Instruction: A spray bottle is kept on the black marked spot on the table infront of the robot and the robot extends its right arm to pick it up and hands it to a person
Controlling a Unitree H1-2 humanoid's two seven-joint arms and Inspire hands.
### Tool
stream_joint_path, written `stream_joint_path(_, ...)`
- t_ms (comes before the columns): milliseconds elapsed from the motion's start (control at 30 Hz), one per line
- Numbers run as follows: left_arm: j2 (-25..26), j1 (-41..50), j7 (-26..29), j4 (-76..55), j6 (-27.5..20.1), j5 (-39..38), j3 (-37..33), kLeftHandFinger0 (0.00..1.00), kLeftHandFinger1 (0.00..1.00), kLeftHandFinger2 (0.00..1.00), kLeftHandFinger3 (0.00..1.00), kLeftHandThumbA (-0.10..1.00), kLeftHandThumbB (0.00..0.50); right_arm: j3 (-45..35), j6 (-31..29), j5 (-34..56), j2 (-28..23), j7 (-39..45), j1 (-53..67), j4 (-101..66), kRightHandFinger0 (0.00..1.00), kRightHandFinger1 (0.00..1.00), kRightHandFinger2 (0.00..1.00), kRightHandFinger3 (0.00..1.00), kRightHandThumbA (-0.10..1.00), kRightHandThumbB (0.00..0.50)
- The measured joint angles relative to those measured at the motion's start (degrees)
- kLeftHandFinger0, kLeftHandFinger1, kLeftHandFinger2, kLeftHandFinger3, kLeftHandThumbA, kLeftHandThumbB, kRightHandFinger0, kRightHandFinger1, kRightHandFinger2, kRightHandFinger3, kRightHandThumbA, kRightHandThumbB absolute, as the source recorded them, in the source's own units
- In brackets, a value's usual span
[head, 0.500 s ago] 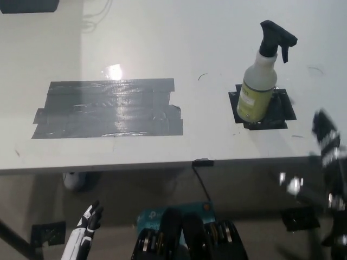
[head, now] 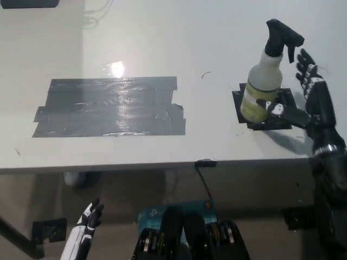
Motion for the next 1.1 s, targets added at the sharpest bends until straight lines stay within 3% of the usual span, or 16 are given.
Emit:
stream_joint_path(367, 0.0, -1.0, 0.0, 0.0, 0.0, 0.1, -0.2, 1.0, 1.0, 1.0, 1.0, 1.0, 0.241, -0.7, 0.3, 1.3, -0.3, 0.0, -8.8, 16.3, 1.0, 1.0, 1.0, 1.0, 1.0, 0.341)
stream_joint_path(733, 0.1, -1.5, -0.1, 0.0, 0.0, 0.2, -0.2, 1.0, 1.0, 1.0, 1.0, 1.0, 0.238, 1.1, 0.2, 1.6, -0.1, 0.1, -11.8, 20.4, 1.0, 1.0, 1.0, 1.0, 0.95, 0.389)
stream_joint_path(800, 0.2, -1.6, -0.1, 0.0, 0.0, 0.2, -0.3, 1.0, 1.0, 1.0, 1.0, 1.0, 0.233, 1.7, 0.2, 1.5, -0.1, 0.1, -11.8, 20.4, 1.0, 1.0, 1.0, 1.0, 0.91, 0.378)
stream_joint_path(1000, 0.4, -1.8, -0.1, 0.0, 0.0, 0.3, -0.3, 1.0, 1.0, 1.0, 1.0, 1.0, 0.236, 3.1, 0.0, 1.5, -0.2, 0.4, -11.7, 24.1, 1.0, 1.0, 1.0, 1.0, 0.79, 0.424)
stream_joint_path(1033, 0.4, -1.8, -0.1, 0.0, 0.0, 0.3, -0.3, 1.0, 1.0, 1.0, 1.0, 1.0, 0.227, 3.3, 0.1, 1.5, -0.2, 0.5, -11.7, 25.1, 1.0, 1.0, 1.0, 1.0, 0.69, 0.395)
stream_joint_path(1067, 0.4, -1.9, -0.1, 0.0, 0.0, 0.2, -0.3, 1.0, 1.0, 1.0, 1.0, 1.0, 0.227, 3.7, 0.2, 1.5, -0.3, 0.6, -11.7, 26.1, 1.0, 1.0, 1.0, 1.0, 0.68, 0.398)
stream_joint_path(1100, 0.4, -1.9, -0.1, 0.0, 0.0, 0.2, -0.3, 1.0, 1.0, 1.0, 1.0, 1.0, 0.226, 4.0, 0.3, 1.4, -0.4, 0.6, -11.7, 27.0, 1.0, 1.0, 1.0, 1.0, 0.58, 0.352)
